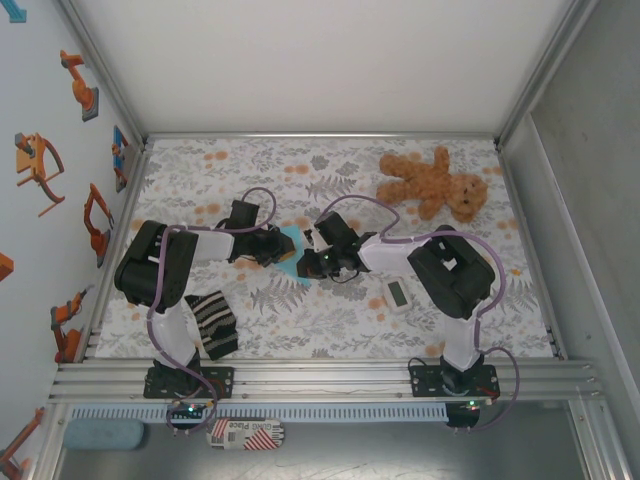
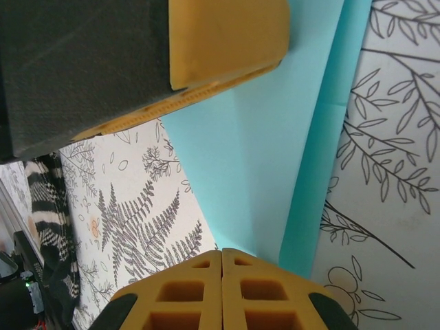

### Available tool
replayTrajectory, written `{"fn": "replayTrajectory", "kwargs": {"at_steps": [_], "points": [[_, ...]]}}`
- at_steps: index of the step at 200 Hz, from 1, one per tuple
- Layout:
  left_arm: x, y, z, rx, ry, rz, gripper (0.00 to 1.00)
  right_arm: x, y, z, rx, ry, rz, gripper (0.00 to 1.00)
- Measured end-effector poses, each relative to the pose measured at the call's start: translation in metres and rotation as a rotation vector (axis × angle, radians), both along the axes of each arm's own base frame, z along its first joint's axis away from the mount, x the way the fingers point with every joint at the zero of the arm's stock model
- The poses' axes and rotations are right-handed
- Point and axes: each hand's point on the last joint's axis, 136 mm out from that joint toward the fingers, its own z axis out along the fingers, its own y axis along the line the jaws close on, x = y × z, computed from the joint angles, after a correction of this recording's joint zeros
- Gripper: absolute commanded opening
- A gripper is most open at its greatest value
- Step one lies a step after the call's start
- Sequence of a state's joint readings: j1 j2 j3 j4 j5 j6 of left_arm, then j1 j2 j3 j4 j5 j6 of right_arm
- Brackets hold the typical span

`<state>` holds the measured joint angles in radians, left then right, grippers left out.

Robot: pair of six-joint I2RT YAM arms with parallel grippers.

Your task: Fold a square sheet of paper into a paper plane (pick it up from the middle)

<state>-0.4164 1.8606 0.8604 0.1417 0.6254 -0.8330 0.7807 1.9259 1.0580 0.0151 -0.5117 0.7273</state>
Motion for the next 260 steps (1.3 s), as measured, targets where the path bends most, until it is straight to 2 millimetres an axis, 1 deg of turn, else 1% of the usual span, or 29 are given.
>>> {"fn": "replayTrajectory", "kwargs": {"at_steps": [45, 90, 260], "points": [[0.0, 0.0, 0.0, 0.001, 0.002, -0.001, 0.14, -0.001, -0.001, -0.001, -0.008, 0.003, 0.004, 0.06], [0.001, -0.001, 0.0, -0.001, 0.006, -0.002, 0.14, -0.002, -0.003, -0.007, -0.02, 0.008, 0.005, 0.06], [0.002, -0.002, -0.001, 0.011, 0.03, -0.005, 0.16, -0.002, -0.007, -0.012, -0.045, 0.01, -0.003, 0.06]]}}
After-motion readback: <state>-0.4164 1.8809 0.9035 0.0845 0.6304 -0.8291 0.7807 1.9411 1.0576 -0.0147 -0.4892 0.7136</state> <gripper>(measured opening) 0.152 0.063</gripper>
